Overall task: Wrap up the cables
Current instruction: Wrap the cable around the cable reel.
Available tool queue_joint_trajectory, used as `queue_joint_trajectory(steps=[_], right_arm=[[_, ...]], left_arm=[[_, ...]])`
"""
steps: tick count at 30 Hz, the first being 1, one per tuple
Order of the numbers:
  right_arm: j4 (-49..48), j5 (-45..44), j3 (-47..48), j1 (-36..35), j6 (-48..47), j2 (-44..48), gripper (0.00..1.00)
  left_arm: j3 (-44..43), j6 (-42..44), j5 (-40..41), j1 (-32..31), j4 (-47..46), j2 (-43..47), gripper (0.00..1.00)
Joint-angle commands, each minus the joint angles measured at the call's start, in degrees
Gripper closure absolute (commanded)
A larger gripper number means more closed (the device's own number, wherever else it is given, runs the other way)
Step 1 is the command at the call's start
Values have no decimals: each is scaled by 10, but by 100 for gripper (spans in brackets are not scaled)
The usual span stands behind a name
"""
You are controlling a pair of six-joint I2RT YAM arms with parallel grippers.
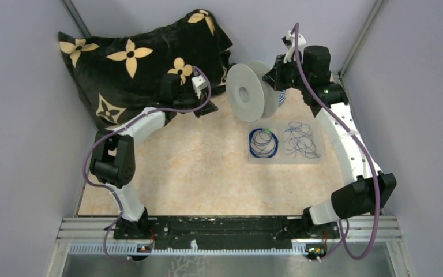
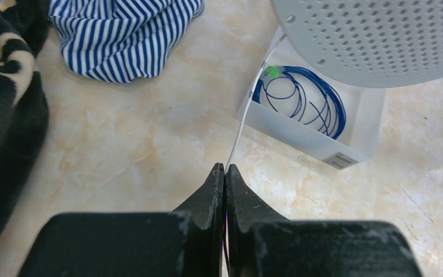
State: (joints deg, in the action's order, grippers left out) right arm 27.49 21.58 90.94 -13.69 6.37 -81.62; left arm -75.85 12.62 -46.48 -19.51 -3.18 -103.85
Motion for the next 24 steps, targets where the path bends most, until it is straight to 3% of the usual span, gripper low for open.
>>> queue_joint_trajectory(steps=[1, 12, 18, 24], right_arm=[[-59, 4, 45, 7, 53, -5, 100], [-50, 23, 62, 21, 59, -9, 100], [-28, 34, 43, 24, 26, 5, 100], [-12, 34, 30, 24, -2, 28, 100]], left_arm=[[18, -19, -58, 1, -49, 22, 93], [28, 76, -85, 1, 30, 39, 54], [24, 134, -58, 2, 59, 61, 31], [28, 175, -15, 3, 74, 70, 16]])
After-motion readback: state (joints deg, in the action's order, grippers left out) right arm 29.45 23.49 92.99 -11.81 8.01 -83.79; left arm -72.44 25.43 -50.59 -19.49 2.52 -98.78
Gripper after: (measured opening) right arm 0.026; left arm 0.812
